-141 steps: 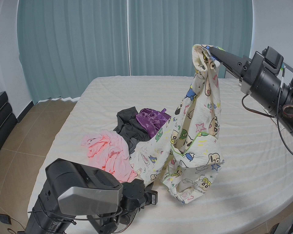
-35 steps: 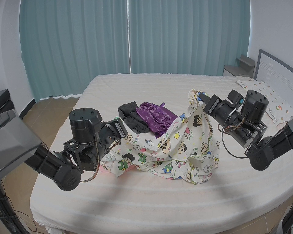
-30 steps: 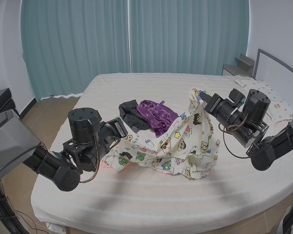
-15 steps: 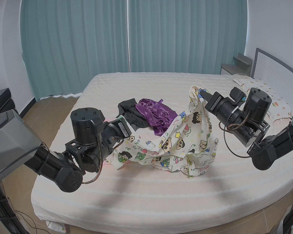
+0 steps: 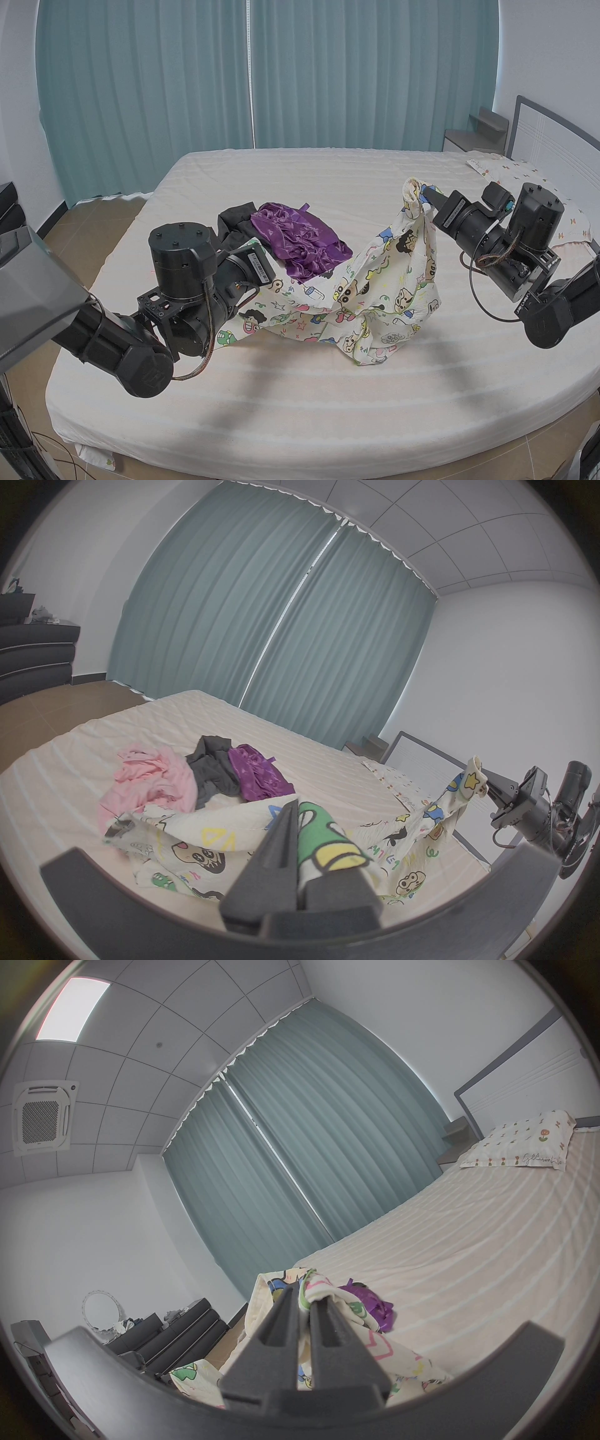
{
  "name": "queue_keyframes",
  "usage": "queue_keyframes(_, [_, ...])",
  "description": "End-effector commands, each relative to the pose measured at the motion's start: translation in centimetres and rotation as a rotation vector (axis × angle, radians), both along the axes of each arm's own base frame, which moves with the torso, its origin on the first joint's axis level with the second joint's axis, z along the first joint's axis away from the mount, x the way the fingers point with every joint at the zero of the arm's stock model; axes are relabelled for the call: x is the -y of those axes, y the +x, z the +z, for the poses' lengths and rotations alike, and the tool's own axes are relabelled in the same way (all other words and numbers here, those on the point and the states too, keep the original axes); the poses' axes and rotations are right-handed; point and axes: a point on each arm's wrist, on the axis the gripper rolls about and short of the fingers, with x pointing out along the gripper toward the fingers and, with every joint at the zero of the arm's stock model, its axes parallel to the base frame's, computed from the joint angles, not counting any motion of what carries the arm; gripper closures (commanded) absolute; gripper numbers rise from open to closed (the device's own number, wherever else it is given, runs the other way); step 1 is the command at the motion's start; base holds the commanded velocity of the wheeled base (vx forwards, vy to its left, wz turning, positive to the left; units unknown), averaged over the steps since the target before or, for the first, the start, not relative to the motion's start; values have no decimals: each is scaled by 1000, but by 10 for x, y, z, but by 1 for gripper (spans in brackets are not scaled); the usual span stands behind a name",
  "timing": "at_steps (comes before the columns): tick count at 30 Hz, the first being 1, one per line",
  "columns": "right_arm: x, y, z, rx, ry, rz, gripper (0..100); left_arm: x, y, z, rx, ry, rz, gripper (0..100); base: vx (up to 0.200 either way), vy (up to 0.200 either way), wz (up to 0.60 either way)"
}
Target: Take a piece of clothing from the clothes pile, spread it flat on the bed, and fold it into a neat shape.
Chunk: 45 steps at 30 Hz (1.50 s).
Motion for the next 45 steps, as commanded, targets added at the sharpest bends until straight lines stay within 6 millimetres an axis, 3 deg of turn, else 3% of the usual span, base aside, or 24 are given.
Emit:
queue_keyframes(1, [6, -2, 4, 11, 4, -13, 100, 3, -2, 3, 9, -6, -9, 100, 0, -200, 0])
queue_keyframes(14, [10, -7, 8, 18, 7, -17, 100, 13, -6, 4, 14, -10, -40, 100, 0, -200, 0])
queue_keyframes(45, [28, -6, 13, 32, 10, -62, 100, 16, -8, 6, 20, -16, -49, 100, 0, -200, 0])
